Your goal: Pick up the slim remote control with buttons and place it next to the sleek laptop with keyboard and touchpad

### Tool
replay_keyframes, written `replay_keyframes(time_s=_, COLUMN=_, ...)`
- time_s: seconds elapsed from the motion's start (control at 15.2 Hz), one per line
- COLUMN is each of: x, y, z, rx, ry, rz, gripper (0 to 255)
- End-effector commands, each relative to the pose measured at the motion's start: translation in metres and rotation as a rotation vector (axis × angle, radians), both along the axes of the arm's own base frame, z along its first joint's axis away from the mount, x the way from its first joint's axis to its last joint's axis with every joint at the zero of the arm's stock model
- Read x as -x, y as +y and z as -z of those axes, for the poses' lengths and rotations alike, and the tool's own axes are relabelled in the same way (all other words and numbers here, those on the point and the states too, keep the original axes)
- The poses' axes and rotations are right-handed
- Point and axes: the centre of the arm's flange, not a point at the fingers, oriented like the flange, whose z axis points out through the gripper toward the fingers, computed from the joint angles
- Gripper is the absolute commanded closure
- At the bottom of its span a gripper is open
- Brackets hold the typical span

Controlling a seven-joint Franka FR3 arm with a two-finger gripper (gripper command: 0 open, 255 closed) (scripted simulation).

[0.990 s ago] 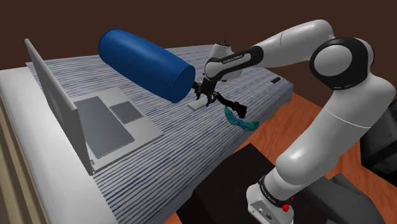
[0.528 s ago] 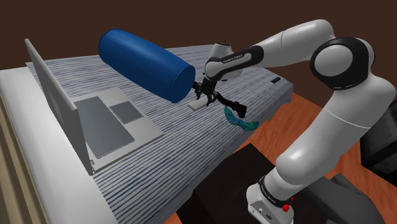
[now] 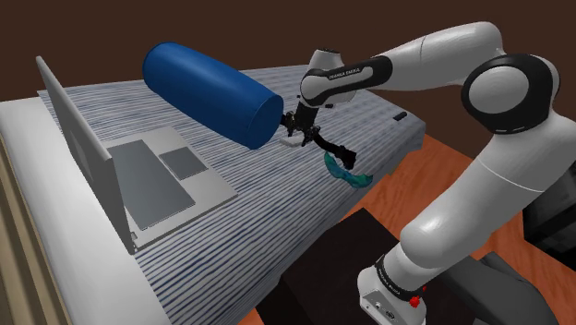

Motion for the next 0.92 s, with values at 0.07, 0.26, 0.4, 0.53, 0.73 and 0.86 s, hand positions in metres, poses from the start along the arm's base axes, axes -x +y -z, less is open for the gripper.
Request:
replay_keyframes(time_s=0.07, x=-0.001, y=-0.001, z=-0.016, rx=0.0, ry=-0.001, rz=-0.001, gripper=255)
replay_keyframes(time_s=0.26, x=-0.001, y=-0.001, z=-0.032, rx=0.0, ry=-0.001, rz=-0.001, gripper=255)
replay_keyframes(time_s=0.4, x=-0.001, y=-0.001, z=-0.042, rx=0.0, ry=-0.001, rz=-0.001, gripper=255)
replay_keyframes(time_s=0.53, x=-0.001, y=-0.001, z=-0.053, rx=0.0, ry=-0.001, rz=-0.001, gripper=255)
replay_keyframes(time_s=0.73, x=-0.001, y=-0.001, z=-0.069, rx=0.0, ry=-0.001, rz=-0.001, gripper=255)
replay_keyframes(time_s=0.86, x=-0.001, y=-0.001, z=-0.079, rx=0.0, ry=-0.001, rz=-0.001, gripper=255)
